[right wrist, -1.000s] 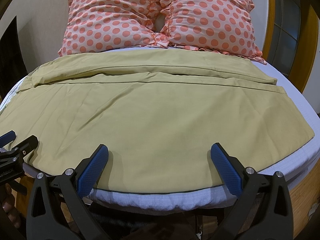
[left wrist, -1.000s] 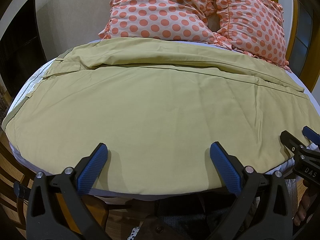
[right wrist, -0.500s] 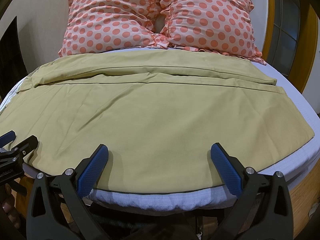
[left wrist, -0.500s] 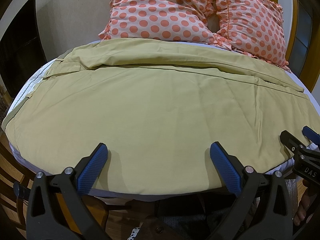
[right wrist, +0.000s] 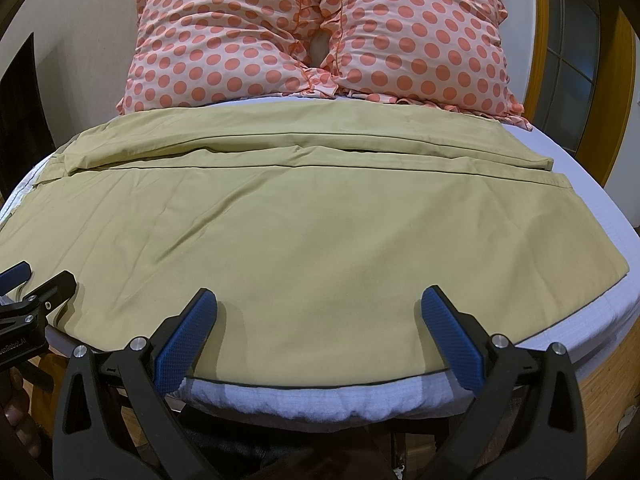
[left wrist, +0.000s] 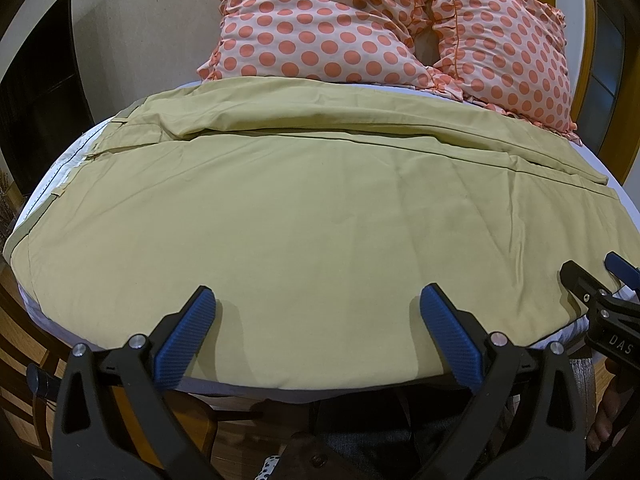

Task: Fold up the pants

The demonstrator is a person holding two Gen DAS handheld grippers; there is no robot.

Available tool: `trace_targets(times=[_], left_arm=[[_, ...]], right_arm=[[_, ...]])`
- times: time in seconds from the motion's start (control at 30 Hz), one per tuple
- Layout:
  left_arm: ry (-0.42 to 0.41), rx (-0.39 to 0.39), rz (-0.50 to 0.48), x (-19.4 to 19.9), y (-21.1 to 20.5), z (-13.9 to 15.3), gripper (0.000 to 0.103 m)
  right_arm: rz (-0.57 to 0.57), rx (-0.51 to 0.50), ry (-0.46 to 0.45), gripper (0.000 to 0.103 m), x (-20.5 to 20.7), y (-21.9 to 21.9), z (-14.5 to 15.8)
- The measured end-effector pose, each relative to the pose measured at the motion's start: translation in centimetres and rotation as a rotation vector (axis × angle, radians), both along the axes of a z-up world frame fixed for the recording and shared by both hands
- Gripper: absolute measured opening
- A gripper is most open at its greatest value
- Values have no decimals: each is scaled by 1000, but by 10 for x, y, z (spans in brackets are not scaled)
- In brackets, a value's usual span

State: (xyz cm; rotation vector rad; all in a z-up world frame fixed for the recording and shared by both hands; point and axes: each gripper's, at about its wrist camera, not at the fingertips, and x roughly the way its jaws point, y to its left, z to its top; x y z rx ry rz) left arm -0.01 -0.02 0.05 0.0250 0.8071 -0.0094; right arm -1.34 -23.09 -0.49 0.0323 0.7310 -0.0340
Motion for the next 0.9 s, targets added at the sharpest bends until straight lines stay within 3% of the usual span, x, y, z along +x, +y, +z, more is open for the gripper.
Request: trace_targets(times=[0.77,0.9], left_arm=[[-6,0,-1,-1,-4,8,101],[-12,-4,-20,1,-3,9,101]], right_arm=[[14,-2,-12,102,1,8,-13],[-1,12,37,102,20,-18,15]])
